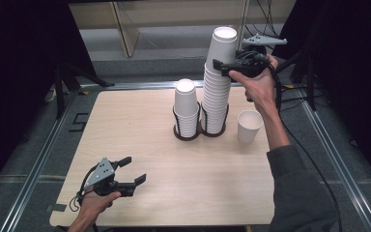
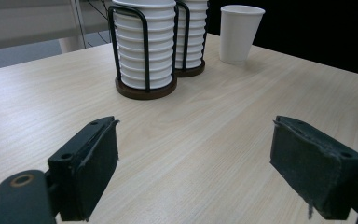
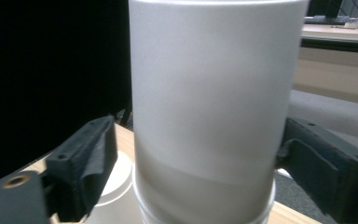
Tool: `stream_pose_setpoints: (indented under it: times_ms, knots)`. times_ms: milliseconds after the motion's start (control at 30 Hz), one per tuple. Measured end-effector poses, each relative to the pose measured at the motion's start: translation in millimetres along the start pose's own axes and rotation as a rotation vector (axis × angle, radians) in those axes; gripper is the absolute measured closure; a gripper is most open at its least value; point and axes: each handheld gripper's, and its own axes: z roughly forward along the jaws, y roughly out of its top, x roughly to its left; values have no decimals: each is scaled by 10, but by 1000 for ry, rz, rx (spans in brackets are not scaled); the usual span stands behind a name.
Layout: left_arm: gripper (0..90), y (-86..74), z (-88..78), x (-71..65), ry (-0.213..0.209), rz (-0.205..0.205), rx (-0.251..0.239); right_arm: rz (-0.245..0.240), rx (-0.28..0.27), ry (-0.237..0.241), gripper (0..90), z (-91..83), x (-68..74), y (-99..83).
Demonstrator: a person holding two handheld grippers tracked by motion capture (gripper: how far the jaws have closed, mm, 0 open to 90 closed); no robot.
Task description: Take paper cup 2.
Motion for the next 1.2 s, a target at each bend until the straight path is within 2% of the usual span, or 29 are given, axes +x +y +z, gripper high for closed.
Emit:
stream_pose_setpoints:
  times_ms: [33, 67, 133, 333, 433, 533, 567, 733, 767, 800, 933, 1100, 1167, 1200]
  knots:
    - [147, -1, 3, 0, -7, 4, -9, 11, 9, -2, 108, 18, 0, -2]
    - [147, 4, -12, -7, 0, 4, 6, 10, 12, -5, 113, 47, -10, -4]
    - [147, 0, 4, -7, -11, -1, -20, 18, 9, -3, 112, 79, -30, -4]
    - [147, 3, 1, -3, -12, 1, -18, 60, 4, 15, 119, 192, -74, 13]
    - [147, 2, 2, -2, -12, 0, -18, 43, 10, 6, 103, 231, -64, 28]
    - [147, 3, 2, -6, -12, 0, -19, 57, 17, 4, 109, 254, -47, 48]
    - [147, 4, 0, -6, -12, 1, -16, 44, 13, 5, 125, 260, -55, 55]
    - [147, 12, -20, -5, -1, 3, 3, 27, 5, 0, 149, 253, -60, 87]
    - [147, 12, -19, -4, -1, 4, 3, 39, 5, 2, 152, 242, -52, 94]
    - [147, 4, -1, 0, -12, 2, -18, 40, -4, 0, 154, 233, -50, 103]
    - [147, 3, 2, -5, -14, 0, -18, 31, -32, -4, 158, 196, -50, 142]
    - [147, 2, 1, -3, -13, 1, -17, 44, -61, -11, 160, 126, -32, 259]
    - [147, 2, 2, -6, -13, 0, -18, 24, -76, -17, 161, 93, -9, 338]
    - [147, 2, 2, -7, -14, 1, -17, 29, -79, -19, 161, 82, 4, 364]
